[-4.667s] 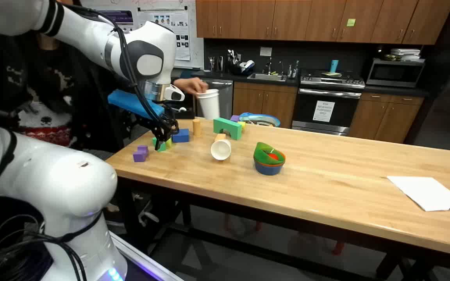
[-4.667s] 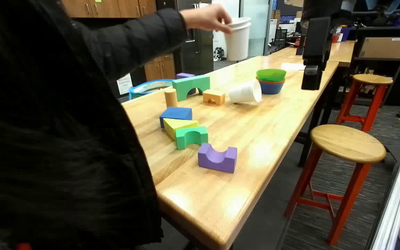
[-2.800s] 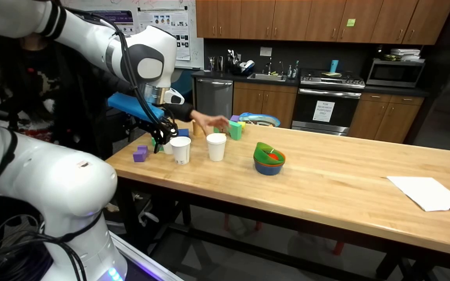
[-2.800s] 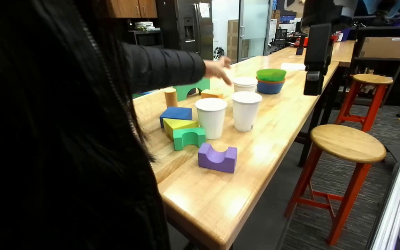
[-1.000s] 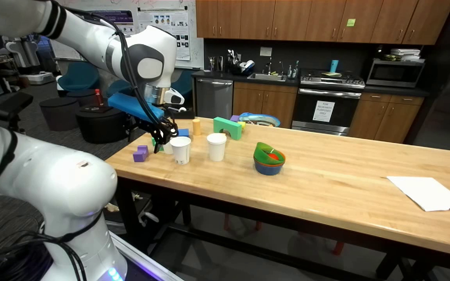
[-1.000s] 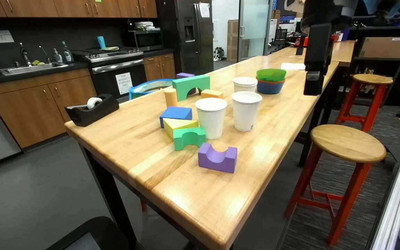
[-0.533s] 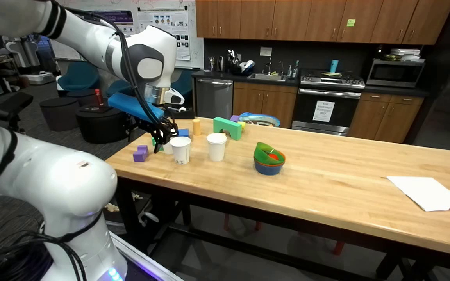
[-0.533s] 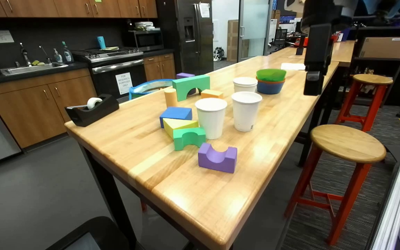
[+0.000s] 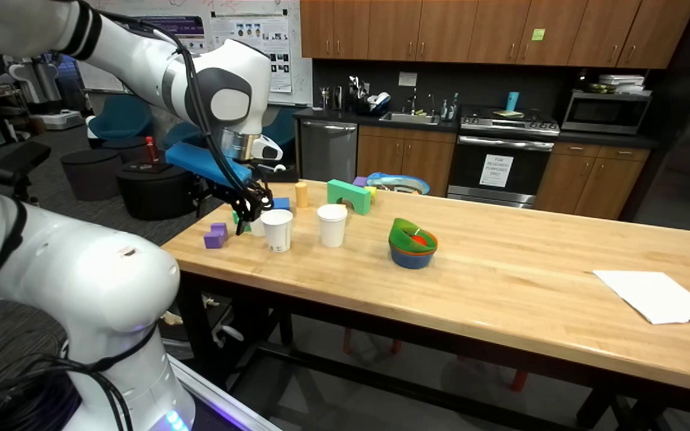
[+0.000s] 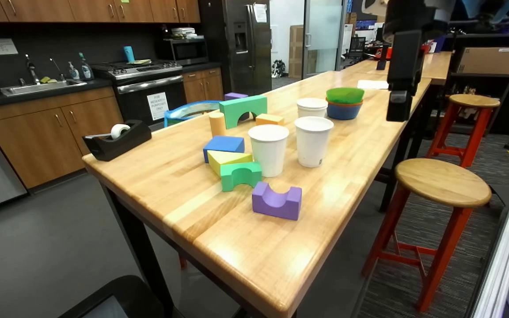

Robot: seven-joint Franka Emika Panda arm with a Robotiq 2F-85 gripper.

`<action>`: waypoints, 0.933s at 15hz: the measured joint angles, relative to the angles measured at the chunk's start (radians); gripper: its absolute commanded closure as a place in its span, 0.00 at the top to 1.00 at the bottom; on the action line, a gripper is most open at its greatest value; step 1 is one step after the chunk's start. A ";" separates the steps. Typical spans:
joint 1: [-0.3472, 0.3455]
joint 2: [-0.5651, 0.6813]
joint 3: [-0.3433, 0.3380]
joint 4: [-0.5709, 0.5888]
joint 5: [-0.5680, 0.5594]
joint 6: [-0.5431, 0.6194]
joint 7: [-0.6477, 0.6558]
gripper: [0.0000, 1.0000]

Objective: Put the middle cup and the first left cup in the right cup, respectively

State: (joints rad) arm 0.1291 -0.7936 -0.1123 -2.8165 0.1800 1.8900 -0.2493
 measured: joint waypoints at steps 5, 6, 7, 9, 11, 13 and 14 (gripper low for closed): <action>0.000 0.000 0.000 0.000 0.000 0.000 0.000 1.00; 0.000 0.000 0.000 0.000 0.000 0.000 0.000 1.00; 0.000 0.000 0.000 0.000 0.000 0.000 0.000 1.00; 0.000 0.000 0.000 0.000 0.000 0.000 0.000 1.00; 0.000 0.000 0.000 0.002 0.000 0.000 0.000 1.00; -0.003 0.001 0.007 0.009 -0.002 0.009 0.000 1.00; -0.007 0.001 0.014 0.012 -0.008 0.028 0.001 1.00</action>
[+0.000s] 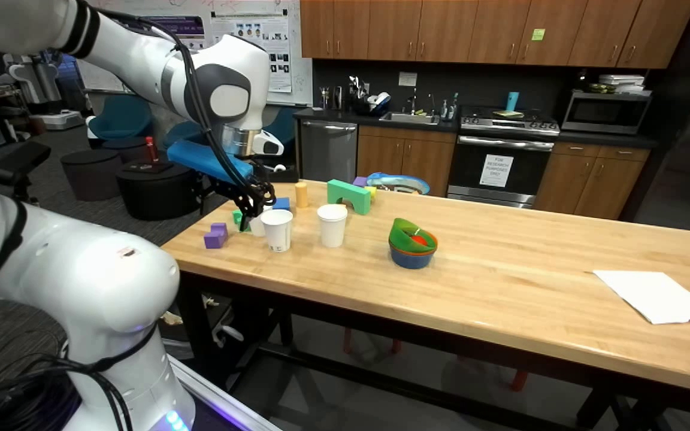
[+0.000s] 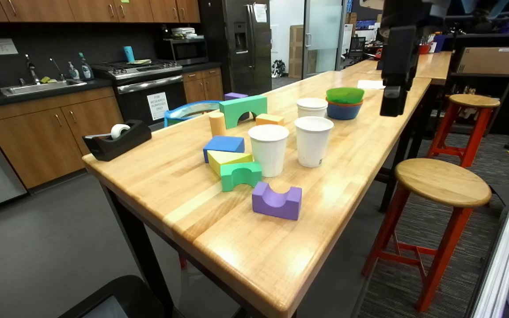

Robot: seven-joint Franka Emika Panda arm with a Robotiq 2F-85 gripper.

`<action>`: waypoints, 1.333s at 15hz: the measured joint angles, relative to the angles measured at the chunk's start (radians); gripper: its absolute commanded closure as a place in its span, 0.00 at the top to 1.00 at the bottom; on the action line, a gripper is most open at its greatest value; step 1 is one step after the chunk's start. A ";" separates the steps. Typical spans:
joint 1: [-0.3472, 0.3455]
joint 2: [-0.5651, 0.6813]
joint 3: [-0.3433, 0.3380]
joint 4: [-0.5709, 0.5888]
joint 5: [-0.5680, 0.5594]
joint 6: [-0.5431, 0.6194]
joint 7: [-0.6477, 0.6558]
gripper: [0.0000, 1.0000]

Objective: Put the middle cup and the first left cup in the right cup, respectively

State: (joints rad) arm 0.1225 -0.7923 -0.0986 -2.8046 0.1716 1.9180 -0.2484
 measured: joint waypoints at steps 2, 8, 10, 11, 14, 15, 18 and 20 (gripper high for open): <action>-0.011 0.003 0.015 0.004 -0.018 0.068 0.005 1.00; -0.073 0.055 0.076 0.005 -0.144 0.391 0.074 1.00; -0.100 0.086 0.107 0.005 -0.195 0.488 0.120 1.00; -0.115 0.103 0.125 0.005 -0.221 0.530 0.147 1.00; -0.159 0.157 0.183 0.005 -0.296 0.621 0.232 1.00; -0.174 0.175 0.204 0.005 -0.323 0.644 0.262 1.00; -0.224 0.222 0.265 0.005 -0.404 0.694 0.353 1.00; -0.257 0.242 0.300 0.006 -0.453 0.713 0.408 1.00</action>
State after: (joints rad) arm -0.1346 -0.5504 0.2017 -2.7987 -0.2817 2.6307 0.1593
